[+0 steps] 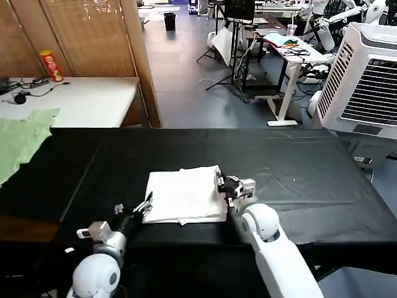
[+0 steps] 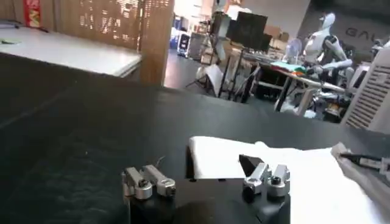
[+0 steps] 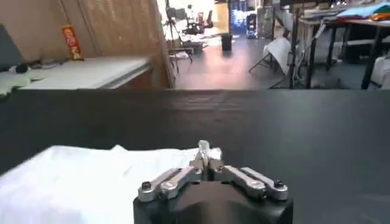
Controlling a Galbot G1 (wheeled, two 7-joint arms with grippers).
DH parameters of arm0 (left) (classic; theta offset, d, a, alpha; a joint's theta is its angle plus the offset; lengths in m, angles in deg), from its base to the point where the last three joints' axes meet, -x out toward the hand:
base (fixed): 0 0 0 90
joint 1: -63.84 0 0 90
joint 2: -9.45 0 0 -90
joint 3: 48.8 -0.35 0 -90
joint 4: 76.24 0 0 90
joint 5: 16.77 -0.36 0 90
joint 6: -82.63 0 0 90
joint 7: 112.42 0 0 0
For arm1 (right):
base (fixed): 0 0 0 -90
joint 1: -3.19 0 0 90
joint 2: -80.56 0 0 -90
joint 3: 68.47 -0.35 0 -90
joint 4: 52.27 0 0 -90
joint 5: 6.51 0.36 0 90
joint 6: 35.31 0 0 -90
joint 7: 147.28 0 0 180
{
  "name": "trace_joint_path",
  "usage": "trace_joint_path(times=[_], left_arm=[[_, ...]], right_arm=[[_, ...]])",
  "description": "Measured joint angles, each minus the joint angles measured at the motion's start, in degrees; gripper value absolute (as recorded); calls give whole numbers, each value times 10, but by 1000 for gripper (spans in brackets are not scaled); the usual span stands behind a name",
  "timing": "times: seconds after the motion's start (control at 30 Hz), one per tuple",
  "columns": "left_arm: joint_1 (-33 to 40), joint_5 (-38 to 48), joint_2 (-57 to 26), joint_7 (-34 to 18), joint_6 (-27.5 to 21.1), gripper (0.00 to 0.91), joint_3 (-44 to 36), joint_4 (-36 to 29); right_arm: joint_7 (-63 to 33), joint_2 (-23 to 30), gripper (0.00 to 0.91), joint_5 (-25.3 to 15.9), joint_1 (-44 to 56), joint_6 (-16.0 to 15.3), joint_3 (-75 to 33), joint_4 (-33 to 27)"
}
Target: Fold and organize the clothes.
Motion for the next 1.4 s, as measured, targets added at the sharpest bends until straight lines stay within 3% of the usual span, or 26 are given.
trace_joint_path(times=[0.3, 0.6, 0.67, 0.77, 0.87, 0.93, 1.03, 1.23, 1.4], left_arm=[[11, 56, 16, 8, 1, 878, 6, 21], [28, 149, 33, 16, -1, 878, 26, 56], [29, 157, 35, 21, -1, 770, 26, 63], [31, 159, 38, 26, 0, 702, 24, 72], [36, 167, 42, 30, 1, 566, 23, 81], [41, 173, 42, 30, 1, 205, 22, 87], [46, 182, 42, 30, -1, 0, 22, 94], [43, 201, 41, 31, -11, 0, 22, 87], [45, 168, 37, 32, -19, 0, 24, 78]], right_arm=[[-9, -43, 878, 27, 62, -5, -45, 89], [-9, -42, 878, 31, 118, -8, -50, 164], [-10, -41, 878, 31, 124, -8, -51, 170], [-11, -40, 878, 30, 129, -8, -53, 179], [-11, -38, 878, 30, 133, -10, -53, 186], [-12, -37, 878, 29, 135, -11, -54, 189], [-12, -34, 878, 26, 140, -11, -54, 192], [-12, -32, 878, 23, 145, -11, -58, 197], [-20, -30, 878, 20, 154, -18, -67, 204]])
